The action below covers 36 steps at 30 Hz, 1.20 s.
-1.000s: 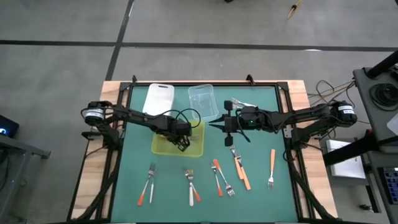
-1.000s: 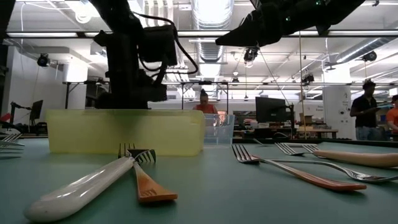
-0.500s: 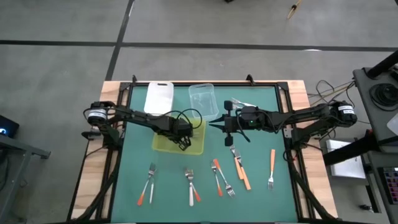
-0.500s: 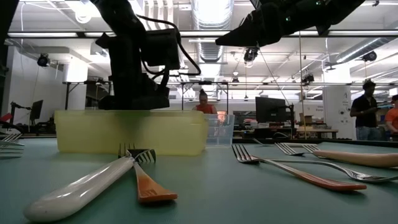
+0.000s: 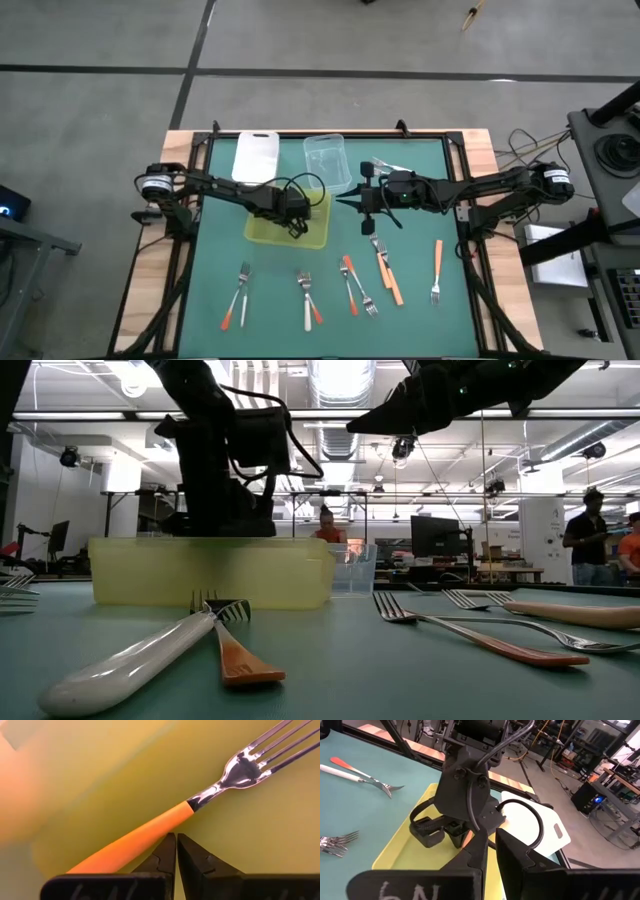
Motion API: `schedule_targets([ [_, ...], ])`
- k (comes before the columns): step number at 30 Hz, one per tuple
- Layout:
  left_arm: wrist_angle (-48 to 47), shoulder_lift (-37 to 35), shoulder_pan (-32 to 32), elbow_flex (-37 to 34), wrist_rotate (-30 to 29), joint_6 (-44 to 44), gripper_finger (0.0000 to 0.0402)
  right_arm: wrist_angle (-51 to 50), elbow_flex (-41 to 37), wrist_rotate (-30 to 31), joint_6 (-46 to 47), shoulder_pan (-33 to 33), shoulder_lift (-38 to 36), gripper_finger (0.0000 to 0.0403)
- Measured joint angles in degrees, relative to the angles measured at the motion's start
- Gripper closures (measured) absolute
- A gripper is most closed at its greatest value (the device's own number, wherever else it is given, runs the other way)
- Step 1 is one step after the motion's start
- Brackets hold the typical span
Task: Sort silverware by color (type)
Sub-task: Put the yellow fork into the yellow bin, then put the white fork into the transparent bin
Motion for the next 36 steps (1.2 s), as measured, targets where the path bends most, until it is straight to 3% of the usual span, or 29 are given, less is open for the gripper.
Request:
schedule_targets([
  [11,1.28,-0.02,0.37,0.0,-5.33,0.44,0.0402,0.0,0.0,0.0,0.0,0.0,0.0,0.0376],
  [19,1.41,-3.01,0.37,0.0,-5.22,3.73,0.0402,0.0,0.0,0.0,0.55,0.0,0.0,0.0376],
  [23,1.34,-8.28,0.1,0.0,-5.24,11.32,0.0402,0.14,0.0,1.74,4.19,-0.04,0.0,0.0376],
  [29,2.49,-19.38,0.05,-1.3,-5.2,27.03,0.0402,-1.54,0.0,13.87,14.54,-0.09,0.0,0.0376],
  [32,6.2,-25.2,-0.13,-2.42,-4.19,35.64,0.0402,-2.98,0.0,14.91,19.26,-0.17,0.0,0.0376],
  [36,16.18,-32.42,0.0,-5.32,1.39,44.87,0.0402,-9.39,2.06,14.95,25.68,-0.56,0.02,0.0376],
])
